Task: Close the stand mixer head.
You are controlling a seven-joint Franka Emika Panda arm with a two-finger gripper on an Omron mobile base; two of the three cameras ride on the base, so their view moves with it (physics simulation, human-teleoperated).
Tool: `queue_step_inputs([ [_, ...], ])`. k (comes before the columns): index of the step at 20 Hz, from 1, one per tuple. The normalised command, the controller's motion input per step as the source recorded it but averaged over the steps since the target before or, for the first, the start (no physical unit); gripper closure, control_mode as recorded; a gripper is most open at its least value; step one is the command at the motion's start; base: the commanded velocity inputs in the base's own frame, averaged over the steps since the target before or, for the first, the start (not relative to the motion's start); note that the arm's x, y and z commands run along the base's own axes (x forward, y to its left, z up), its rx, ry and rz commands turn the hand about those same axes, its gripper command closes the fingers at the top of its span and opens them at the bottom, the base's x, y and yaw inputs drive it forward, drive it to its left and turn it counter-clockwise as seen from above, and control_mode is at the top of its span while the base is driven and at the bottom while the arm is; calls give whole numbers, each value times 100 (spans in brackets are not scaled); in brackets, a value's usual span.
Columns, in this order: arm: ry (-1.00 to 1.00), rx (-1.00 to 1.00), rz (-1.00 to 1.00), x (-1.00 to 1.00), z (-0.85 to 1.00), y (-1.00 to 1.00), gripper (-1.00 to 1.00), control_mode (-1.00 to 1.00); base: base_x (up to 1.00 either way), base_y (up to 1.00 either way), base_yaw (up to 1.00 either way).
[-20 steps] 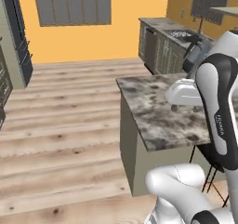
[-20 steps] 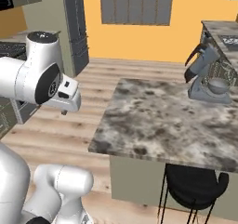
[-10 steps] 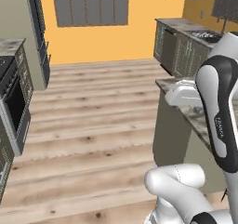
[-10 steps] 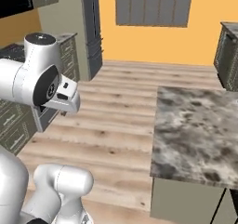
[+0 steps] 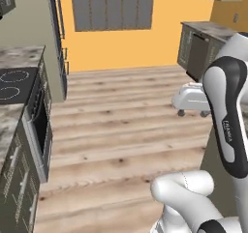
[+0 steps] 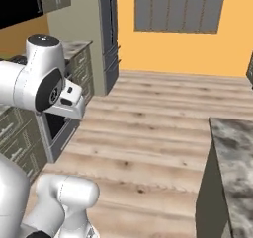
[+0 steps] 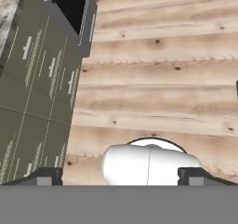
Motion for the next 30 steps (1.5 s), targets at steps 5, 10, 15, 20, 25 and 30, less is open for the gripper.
queue_step_inputs([
  [5, 0, 0, 0, 0, 0, 0, -100, 100, 99, 30, -8],
  [10, 0, 0, 0, 0, 0, 0, -100, 100, 98, 5, -28],
  [15, 0, 0, 0, 0, 0, 0, -100, 100, 99, 17, -30],
  [20, 0, 0, 0, 0, 0, 0, -100, 100, 91, 20, -33],
  [25, 0, 0, 0, 0, 0, 0, -100, 100, 68, 21, -36],
  [30, 0, 0, 0, 0, 0, 0, -100, 100, 58, 20, -45],
])
